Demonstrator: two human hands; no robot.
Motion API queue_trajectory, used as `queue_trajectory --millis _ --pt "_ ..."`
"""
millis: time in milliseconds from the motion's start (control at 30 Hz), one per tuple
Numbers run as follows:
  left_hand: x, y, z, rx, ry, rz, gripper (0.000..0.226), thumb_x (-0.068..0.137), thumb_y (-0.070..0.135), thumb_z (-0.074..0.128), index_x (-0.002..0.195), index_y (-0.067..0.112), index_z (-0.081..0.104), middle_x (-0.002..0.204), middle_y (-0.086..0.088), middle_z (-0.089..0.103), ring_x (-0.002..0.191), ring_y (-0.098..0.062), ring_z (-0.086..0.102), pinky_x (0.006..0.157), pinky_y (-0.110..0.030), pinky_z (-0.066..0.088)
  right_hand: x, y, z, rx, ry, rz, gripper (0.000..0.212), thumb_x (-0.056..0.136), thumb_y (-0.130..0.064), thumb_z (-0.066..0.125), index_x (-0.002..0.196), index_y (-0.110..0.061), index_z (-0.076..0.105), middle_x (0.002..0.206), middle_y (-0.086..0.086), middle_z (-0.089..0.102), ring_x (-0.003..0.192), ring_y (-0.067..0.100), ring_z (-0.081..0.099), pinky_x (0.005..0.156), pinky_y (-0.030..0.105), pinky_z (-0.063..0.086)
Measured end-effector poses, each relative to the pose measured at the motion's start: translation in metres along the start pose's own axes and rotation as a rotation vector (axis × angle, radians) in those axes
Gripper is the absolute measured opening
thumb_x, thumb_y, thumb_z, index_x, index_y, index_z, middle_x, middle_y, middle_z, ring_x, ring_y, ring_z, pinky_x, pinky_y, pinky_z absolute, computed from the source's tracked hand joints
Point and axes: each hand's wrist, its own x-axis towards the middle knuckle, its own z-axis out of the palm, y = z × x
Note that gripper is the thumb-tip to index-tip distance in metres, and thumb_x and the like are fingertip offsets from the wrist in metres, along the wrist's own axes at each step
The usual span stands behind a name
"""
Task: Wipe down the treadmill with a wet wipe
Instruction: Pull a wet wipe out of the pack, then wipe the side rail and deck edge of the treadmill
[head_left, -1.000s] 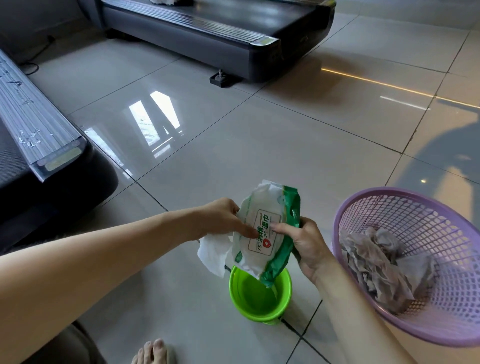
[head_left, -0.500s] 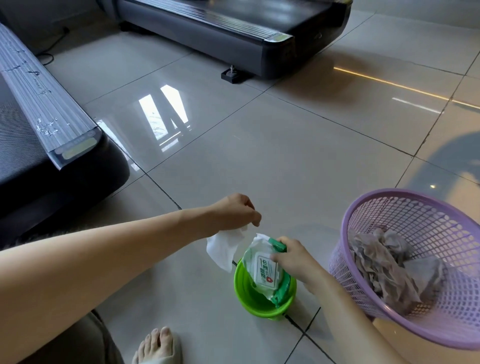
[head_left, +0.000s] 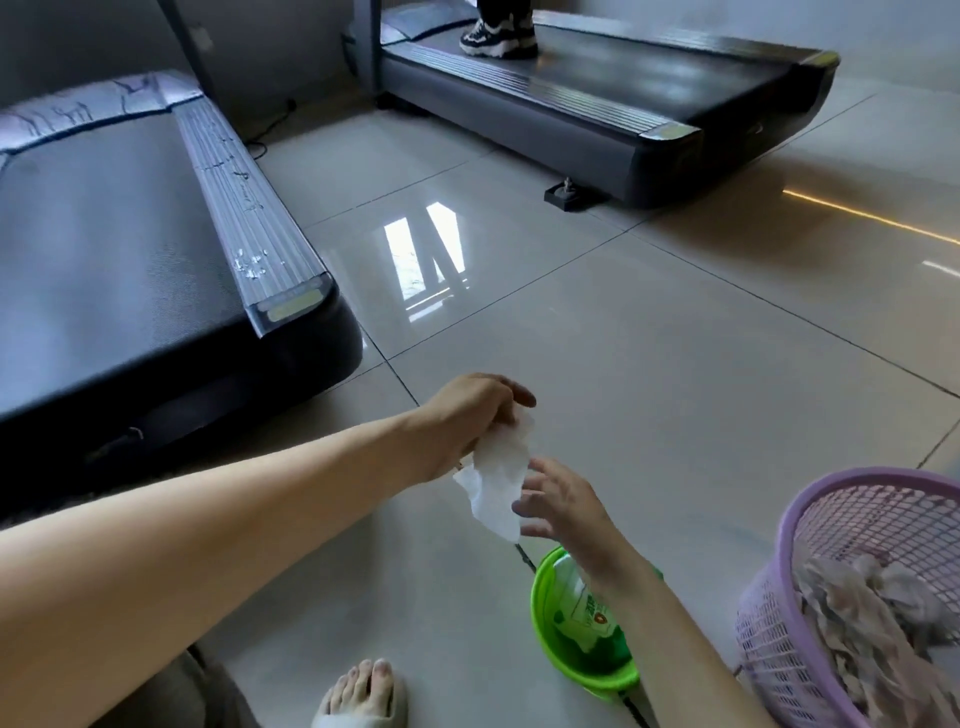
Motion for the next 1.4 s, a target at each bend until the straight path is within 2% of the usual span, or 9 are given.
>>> queue_trajectory --millis 100,167,400,567,833,1033,1133,1233,1400 --pt "-0.016 0.003 -0.032 -0.058 0.095 0.087 0.024 0.088 -0.006 0.059 0.095 0.011 0.072 0.079 -0.01 0.069 0.067 -0.023 0.062 0.069 -0.035 0.05 0.008 -0.014 0.033 0.018 -0.013 -0.013 0.021 0.092 -0.003 0.066 0.112 -0.005 0.072 0.104 0.019 0.076 0.085 0.027 0.073 0.067 0.037 0.06" --pt "-0.028 0.007 -0.059 0.004 0.2 0.129 0.02 0.088 -0.004 0.066 0.099 0.011 0.072 0.088 -0.01 0.071 0.064 -0.018 0.064 0.063 -0.028 0.054 0.012 -0.026 0.053 0.005 0.034 -0.034 0.017 0.097 0.002 0.06 0.102 -0.005 0.075 0.094 0.018 0.077 0.077 0.028 0.071 0.061 0.035 0.058" --pt "-0.052 0.007 -0.147 0.227 0.281 0.207 0.009 0.085 0.001 0.074 0.088 0.009 0.077 0.082 -0.008 0.071 0.07 -0.017 0.066 0.058 -0.022 0.056 0.031 -0.079 0.11 0.39 0.184 0.026 0.015 0.096 0.009 0.05 0.102 0.004 0.063 0.085 0.022 0.073 0.072 0.033 0.071 0.055 0.035 0.06" --pt "-0.029 -0.018 -0.199 0.173 0.174 0.152 0.017 0.08 -0.002 0.07 0.094 0.008 0.072 0.079 -0.006 0.068 0.07 -0.017 0.066 0.061 -0.024 0.057 0.079 -0.107 0.172 0.55 0.115 0.047 0.024 0.097 -0.004 0.048 0.107 0.007 0.067 0.108 0.025 0.072 0.093 0.036 0.071 0.087 0.046 0.058" --pt "0.049 -0.051 -0.325 -0.258 -0.074 0.146 0.022 0.09 -0.004 0.054 0.083 0.004 0.074 0.078 -0.01 0.072 0.074 -0.019 0.071 0.076 -0.036 0.062 0.191 -0.115 0.276 -0.255 0.277 -0.206 0.017 0.089 0.002 0.07 0.091 -0.013 0.079 0.085 0.007 0.078 0.08 0.022 0.074 0.072 0.037 0.063" --pt "0.118 -0.103 -0.402 0.203 0.056 0.17 0.013 0.084 0.021 0.065 0.084 0.015 0.077 0.078 0.002 0.077 0.072 -0.011 0.072 0.08 -0.038 0.063 0.253 -0.115 0.311 -0.533 0.487 -0.229 0.023 0.088 0.006 0.062 0.081 -0.01 0.077 0.076 0.015 0.074 0.061 0.02 0.064 0.058 0.029 0.051" --pt "0.144 -0.12 -0.42 0.321 0.137 0.102 0.021 0.082 0.03 0.066 0.082 0.011 0.075 0.087 0.006 0.077 0.087 -0.02 0.074 0.074 -0.028 0.06 0.278 -0.128 0.322 -0.791 0.646 -0.343 0.024 0.09 0.0 0.058 0.084 -0.017 0.074 0.086 0.002 0.073 0.078 0.019 0.067 0.072 0.025 0.048" --pt "0.164 -0.127 -0.422 0.281 0.115 0.1 0.024 0.083 0.038 0.067 0.085 0.015 0.072 0.091 0.001 0.078 0.092 -0.022 0.073 0.077 -0.03 0.058 0.301 -0.121 0.341 -1.002 0.568 -0.448 0.02 0.099 -0.005 0.056 0.098 -0.006 0.076 0.098 0.001 0.065 0.094 0.022 0.063 0.08 0.024 0.043" --pt "0.184 -0.132 -0.423 0.286 0.146 0.204 0.019 0.084 0.044 0.069 0.092 0.027 0.068 0.084 0.009 0.072 0.087 -0.015 0.069 0.08 -0.032 0.055 0.331 -0.089 0.356 -1.33 0.188 -0.598 0.025 0.096 -0.009 0.045 0.102 -0.005 0.068 0.112 0.004 0.066 0.105 0.025 0.06 0.089 0.039 0.053"
